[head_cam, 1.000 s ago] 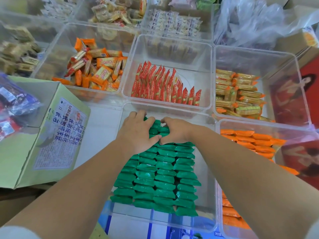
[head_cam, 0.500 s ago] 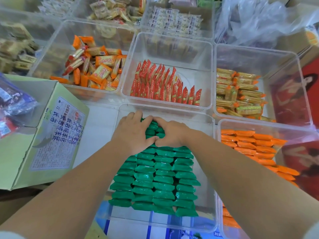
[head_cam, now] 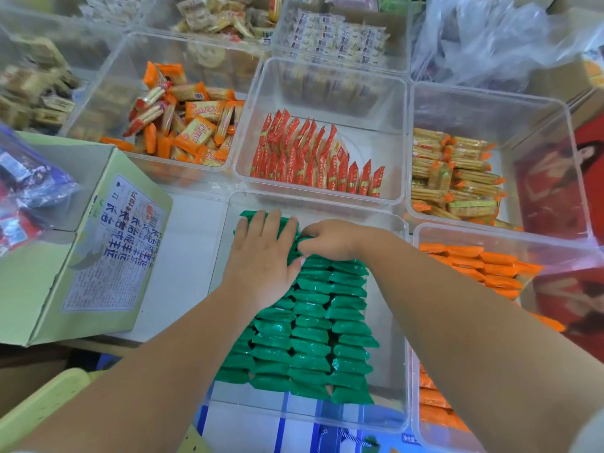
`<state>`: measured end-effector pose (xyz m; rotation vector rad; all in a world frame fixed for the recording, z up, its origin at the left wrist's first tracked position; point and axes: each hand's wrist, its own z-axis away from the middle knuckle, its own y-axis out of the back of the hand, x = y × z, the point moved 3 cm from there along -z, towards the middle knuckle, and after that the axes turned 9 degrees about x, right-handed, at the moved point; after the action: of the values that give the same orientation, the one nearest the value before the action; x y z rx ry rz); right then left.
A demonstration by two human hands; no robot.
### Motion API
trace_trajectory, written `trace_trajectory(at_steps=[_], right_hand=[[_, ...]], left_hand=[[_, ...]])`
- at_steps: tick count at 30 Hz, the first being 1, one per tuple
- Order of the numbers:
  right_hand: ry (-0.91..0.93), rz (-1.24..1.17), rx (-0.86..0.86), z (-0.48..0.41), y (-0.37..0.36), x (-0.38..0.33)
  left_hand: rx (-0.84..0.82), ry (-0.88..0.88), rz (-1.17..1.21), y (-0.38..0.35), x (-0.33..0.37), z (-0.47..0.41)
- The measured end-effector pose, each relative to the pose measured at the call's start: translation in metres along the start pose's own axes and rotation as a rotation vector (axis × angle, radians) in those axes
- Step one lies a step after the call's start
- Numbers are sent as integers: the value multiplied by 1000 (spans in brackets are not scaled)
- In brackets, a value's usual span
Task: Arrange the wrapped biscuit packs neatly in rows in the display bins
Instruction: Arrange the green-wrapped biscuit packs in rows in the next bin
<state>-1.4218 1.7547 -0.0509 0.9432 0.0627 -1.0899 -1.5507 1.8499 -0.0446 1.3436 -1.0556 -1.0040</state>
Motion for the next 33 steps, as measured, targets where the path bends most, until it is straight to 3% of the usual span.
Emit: trace_trajectory(at_steps=[3,8,14,21,26,29,33], right_hand=[[-22,-21,1,-1,6,5],[-108,-211,66,0,11,15],[-118,-313,171,8,12,19],[-27,-497,510,32,4,23],[-158,-589,853,70,-7,36],[-217,-631,949,93,-29,36],[-322,-918,935,111,-62,23]], left_hand=[[62,-18,111,0,18,14],[-101,-16,91,-17,28,15],[-125,-103,22,-22,33,2],[-163,-193,20,-14,30,-13],[-109,-290,6,-4,27,-25],[-92,-287,23,-5,27,-26],[-128,-231,43,-11,28,-21]])
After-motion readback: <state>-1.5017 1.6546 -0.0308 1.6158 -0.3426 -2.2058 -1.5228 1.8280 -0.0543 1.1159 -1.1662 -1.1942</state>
